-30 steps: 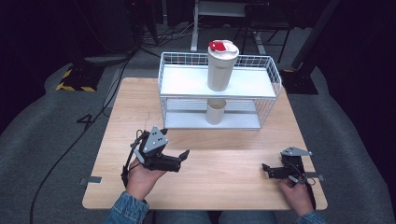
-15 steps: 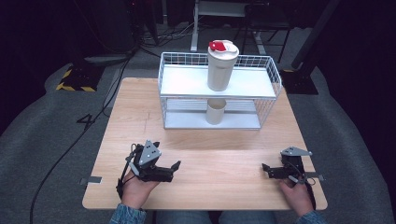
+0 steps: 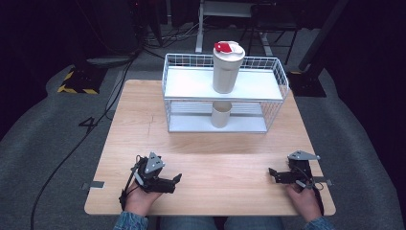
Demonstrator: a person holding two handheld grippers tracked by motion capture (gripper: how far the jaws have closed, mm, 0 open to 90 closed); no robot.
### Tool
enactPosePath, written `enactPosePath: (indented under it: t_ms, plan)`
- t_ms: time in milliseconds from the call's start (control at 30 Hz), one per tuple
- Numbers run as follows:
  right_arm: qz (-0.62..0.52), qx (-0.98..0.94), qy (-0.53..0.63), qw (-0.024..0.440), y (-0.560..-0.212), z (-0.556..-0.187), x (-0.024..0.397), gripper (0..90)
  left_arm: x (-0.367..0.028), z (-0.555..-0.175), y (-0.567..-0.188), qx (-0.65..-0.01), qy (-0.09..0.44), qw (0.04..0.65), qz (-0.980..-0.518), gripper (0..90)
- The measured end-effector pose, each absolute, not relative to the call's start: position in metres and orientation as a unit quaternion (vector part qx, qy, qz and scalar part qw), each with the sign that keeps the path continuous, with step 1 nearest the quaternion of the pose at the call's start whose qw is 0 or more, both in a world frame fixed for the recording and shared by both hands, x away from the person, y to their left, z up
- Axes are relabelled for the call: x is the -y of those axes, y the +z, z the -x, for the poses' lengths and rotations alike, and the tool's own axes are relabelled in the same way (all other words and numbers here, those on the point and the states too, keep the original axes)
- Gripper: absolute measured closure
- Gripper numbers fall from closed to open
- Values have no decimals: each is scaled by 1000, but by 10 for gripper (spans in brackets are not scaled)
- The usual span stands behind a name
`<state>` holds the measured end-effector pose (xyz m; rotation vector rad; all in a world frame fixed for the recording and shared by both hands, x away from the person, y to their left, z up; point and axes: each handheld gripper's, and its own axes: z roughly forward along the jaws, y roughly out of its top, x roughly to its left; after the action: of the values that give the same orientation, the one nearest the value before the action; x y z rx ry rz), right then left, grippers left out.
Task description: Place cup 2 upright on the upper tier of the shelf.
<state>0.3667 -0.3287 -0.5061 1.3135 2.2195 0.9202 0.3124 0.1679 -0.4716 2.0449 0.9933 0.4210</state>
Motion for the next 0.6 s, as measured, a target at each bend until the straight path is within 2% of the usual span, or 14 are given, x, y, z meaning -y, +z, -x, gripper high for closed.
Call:
enactPosePath:
  t_ms: [133, 600]
  plan:
    - [-470, -794, 329, 200, -506, -367, 329, 2, -170, -313, -482, -406, 152, 392, -812, 19]
    - [-470, -794, 329, 200, -506, -367, 329, 2, -169, -321, -501, -441, 151, 343, -816, 1]
